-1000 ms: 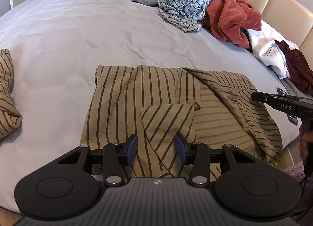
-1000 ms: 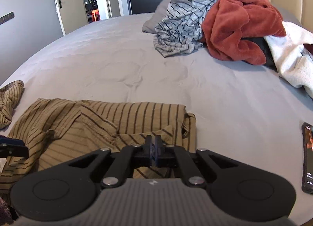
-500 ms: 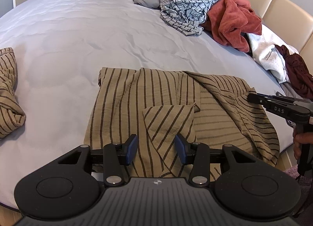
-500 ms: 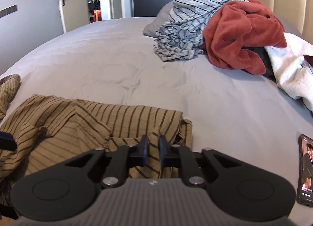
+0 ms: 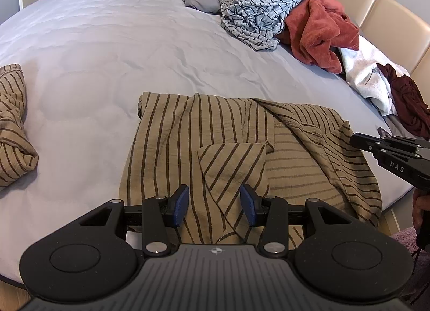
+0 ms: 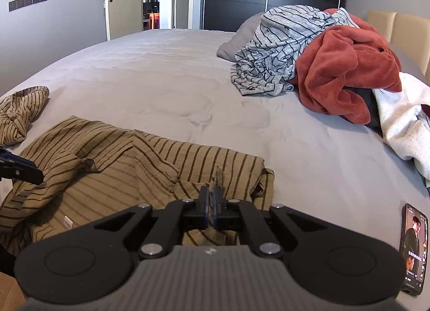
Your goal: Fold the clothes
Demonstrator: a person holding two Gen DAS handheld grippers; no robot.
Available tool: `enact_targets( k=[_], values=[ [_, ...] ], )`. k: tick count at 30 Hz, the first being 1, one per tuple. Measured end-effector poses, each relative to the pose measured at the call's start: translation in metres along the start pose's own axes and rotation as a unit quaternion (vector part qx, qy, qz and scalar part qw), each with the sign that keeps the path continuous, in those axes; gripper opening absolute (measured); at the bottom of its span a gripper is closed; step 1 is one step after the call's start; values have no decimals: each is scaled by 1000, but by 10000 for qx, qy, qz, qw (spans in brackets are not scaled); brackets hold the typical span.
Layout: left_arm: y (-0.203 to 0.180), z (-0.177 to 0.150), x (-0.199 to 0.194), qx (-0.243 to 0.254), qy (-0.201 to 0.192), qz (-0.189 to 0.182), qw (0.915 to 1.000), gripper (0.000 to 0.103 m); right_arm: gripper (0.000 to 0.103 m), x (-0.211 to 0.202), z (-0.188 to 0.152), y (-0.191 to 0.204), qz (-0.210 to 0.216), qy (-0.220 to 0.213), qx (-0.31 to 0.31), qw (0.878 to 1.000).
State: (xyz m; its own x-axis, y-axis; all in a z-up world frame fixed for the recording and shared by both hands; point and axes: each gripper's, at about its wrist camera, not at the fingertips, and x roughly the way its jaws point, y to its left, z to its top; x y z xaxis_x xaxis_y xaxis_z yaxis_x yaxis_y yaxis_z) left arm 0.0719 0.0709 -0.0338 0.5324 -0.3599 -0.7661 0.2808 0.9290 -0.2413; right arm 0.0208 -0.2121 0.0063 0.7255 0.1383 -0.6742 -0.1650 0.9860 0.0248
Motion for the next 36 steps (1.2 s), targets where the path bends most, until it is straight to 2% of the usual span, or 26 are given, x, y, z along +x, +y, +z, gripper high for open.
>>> enact_targets(
  k=[3, 7, 12, 17, 22, 28, 29, 34, 36],
  values=[
    [2, -1, -1, -37, -11, 25, 10000, 39, 1, -1, 1, -2, 91, -11, 180, 9998],
    [4, 1, -3, -91, -62, -7, 9999, 39, 1, -22, 7, 2, 520, -152, 356, 9979],
    [3, 1, -3, -53, -39, -71, 10000, 39, 1, -67, 12, 19, 1448, -383, 357, 9881],
    [1, -2, -1, -63, 37, -120, 9999, 39, 1, -69, 1, 47, 2114, -83, 102, 9773],
    [-5, -6, -3, 48, 96, -257, 9996, 39, 1, -48, -16, 71, 2206, 375, -218, 9744],
    [-15, -15, -2, 324, 171, -256, 9990, 39, 1, -31, -25, 68, 2027, 662, -248, 9767],
    [-15, -15, -3, 335, 158, -261, 9990, 39, 5, -31, -26, 69, 2020, 669, -279, 9767],
    [-15, -14, -10, 301, 22, -294, 9991, 39, 9, -49, -26, 70, 2064, 365, -598, 9760],
    [-15, -14, -11, 288, -6, -291, 9992, 39, 42, -60, -27, 70, 1871, 133, -987, 9773]
  ],
)
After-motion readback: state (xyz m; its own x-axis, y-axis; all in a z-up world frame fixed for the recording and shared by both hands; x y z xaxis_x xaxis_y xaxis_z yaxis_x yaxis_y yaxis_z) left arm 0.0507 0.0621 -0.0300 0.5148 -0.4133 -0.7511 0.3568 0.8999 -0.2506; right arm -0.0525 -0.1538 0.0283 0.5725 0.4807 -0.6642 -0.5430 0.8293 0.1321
